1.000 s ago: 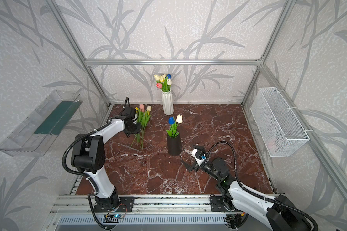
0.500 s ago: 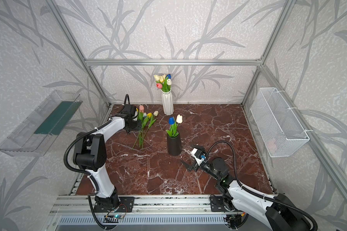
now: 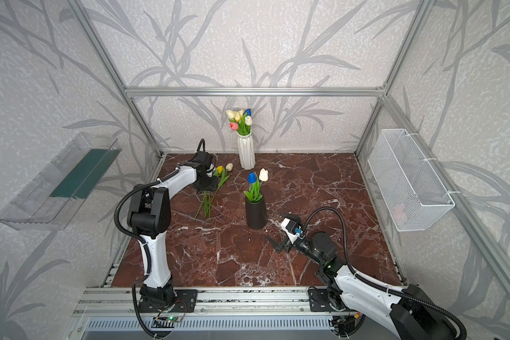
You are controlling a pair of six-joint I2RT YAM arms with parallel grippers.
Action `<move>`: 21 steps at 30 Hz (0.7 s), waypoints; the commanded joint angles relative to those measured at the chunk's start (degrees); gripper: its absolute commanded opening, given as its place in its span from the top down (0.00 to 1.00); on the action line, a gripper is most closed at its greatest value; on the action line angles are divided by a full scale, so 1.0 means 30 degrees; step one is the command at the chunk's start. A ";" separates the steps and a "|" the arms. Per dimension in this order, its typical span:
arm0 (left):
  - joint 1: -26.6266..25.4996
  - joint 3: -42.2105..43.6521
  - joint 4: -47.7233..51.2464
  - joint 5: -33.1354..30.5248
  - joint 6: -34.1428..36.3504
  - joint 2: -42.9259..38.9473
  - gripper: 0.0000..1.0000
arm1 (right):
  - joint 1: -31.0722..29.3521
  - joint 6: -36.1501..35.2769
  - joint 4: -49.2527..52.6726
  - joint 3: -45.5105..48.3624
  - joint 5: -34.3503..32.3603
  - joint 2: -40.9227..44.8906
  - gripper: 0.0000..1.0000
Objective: Arrange the flowers into the vase
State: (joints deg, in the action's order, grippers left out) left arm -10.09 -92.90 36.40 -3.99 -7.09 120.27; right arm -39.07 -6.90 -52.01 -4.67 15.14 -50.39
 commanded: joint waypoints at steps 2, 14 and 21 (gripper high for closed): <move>0.0022 -0.1548 0.1319 -0.2213 0.0333 0.1143 0.59 | -0.0131 -0.0268 -0.0030 -0.0571 -0.0008 0.0633 0.01; -0.0095 -0.2211 0.2109 -0.1507 0.0489 0.2159 0.79 | -0.0133 -0.0470 0.0055 -0.0579 -0.0288 0.0598 0.01; -0.0314 -0.2062 0.2213 -0.1095 0.0490 0.1383 0.82 | -0.0133 -0.0399 -0.0224 -0.0606 -0.0153 0.0303 0.01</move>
State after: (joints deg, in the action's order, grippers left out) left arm -10.57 -99.29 40.97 -7.60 -5.98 126.85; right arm -39.07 -7.62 -50.98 -4.73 14.85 -49.19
